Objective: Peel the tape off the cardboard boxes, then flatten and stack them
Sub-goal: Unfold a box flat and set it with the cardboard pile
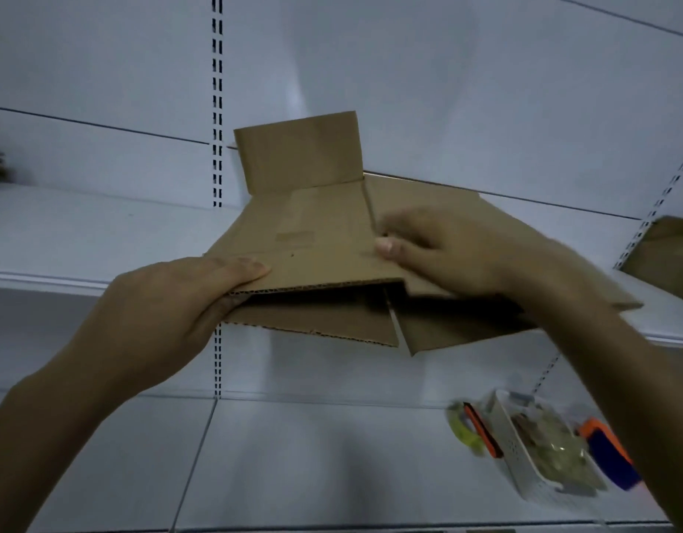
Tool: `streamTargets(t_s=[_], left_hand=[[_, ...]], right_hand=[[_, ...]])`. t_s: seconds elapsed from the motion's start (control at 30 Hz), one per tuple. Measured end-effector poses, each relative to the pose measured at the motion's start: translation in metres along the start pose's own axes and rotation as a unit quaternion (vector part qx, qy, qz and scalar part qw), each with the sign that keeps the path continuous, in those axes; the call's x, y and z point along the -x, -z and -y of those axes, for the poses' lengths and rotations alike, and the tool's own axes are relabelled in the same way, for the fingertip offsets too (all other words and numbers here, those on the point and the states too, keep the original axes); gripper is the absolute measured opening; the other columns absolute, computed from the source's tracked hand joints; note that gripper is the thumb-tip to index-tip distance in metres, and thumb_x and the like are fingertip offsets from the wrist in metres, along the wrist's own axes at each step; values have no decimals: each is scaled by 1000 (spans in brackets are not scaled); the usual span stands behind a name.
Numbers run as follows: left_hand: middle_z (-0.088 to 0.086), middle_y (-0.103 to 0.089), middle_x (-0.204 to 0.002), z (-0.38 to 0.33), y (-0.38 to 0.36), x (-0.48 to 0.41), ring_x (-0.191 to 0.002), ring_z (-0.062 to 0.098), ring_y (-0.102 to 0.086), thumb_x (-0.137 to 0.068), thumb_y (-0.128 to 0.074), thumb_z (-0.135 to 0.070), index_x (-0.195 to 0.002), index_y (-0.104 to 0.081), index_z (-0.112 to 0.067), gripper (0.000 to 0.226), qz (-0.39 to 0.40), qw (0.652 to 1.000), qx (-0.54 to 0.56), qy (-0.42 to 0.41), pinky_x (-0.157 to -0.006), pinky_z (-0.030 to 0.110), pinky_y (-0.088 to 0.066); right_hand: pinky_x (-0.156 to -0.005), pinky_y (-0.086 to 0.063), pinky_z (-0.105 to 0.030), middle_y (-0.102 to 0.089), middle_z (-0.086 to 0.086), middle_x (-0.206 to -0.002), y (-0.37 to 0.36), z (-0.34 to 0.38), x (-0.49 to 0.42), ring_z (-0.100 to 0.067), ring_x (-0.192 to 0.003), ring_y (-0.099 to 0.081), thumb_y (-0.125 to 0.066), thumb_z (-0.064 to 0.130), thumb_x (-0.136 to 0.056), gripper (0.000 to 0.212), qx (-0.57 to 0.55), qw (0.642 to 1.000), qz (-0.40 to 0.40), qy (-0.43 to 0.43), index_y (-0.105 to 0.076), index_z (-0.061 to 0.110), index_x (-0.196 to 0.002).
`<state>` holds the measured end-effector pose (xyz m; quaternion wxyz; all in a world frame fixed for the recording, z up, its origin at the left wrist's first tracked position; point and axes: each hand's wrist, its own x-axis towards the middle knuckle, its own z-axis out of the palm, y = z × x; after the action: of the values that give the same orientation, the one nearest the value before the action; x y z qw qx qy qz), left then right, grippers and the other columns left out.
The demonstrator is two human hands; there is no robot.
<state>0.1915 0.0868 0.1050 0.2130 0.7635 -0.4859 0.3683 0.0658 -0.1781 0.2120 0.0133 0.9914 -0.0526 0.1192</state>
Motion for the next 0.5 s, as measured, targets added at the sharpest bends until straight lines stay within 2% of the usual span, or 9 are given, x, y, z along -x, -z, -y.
streamTargets(t_s=[0.07,0.1,0.13,0.27,0.37,0.43,0.47,0.5], left_hand=[[-1,-67,-117,1,-4,2,-101,22,-67,-99,-24,-43,-119,-63,-21,49,16,1000,-7,-20,-72,41,-56],[-1,-66,-119,3,-6,3,-103,23,-66,-100,-22,-43,-118,-64,-20,52,28,999,-16,-32,-73,42,-56],[0,-66,-119,3,-7,3,-104,23,-66,-100,-20,-44,-118,-65,-20,54,39,998,-22,-39,-73,43,-56],[-2,-64,-123,11,0,5,-105,22,-65,-97,-31,-39,-121,-61,-22,43,50,998,-5,-45,-75,47,-55],[-2,-61,-126,19,-1,20,-114,23,-60,-92,-43,-32,-122,-63,-19,39,25,999,33,-32,-84,53,-51],[0,-55,-133,17,-4,27,-121,27,-54,-86,-51,-35,-125,-60,-19,43,-12,997,62,32,-94,53,-46],[0,-48,-140,11,-5,29,-126,27,-48,-83,-57,-35,-131,-54,-20,51,-44,991,83,98,-100,49,-42],[-2,-39,-146,4,-8,30,-131,24,-42,-79,-65,-32,-139,-44,-22,65,-91,970,127,189,-104,41,-38]], right_hand=[[-116,-15,-32,-26,3,-156,-35,-7,2,-16,-144,-21,-27,62,-94,59,-32,996,86,-20,-30,37,-146],[-119,-6,-34,-14,4,-160,-51,-10,4,-12,-147,-10,-24,64,-93,64,-51,994,96,-31,-21,35,-150],[-120,-3,-36,-9,6,-161,-62,-11,7,-10,-147,-5,-22,66,-91,68,-64,993,88,-36,-18,35,-151],[-120,-6,-39,-14,9,-160,-66,-9,17,-11,-146,-9,-14,76,-77,81,-128,990,41,-52,-24,39,-149],[-120,-3,-37,-7,8,-161,-64,-1,31,-9,-147,-3,-13,75,-78,82,-109,992,50,-27,-16,38,-151],[-116,-3,-28,-8,8,-161,-56,-1,37,-7,-146,-6,-22,74,-81,79,-99,994,41,-20,-15,38,-151],[-111,-6,-25,-12,9,-160,-50,-2,36,-7,-145,-10,-28,73,-83,76,-97,995,20,-24,-18,38,-151],[-108,-9,-23,-17,10,-159,-45,-4,34,-7,-144,-15,-33,72,-85,73,-95,995,-11,-27,-23,38,-150]])
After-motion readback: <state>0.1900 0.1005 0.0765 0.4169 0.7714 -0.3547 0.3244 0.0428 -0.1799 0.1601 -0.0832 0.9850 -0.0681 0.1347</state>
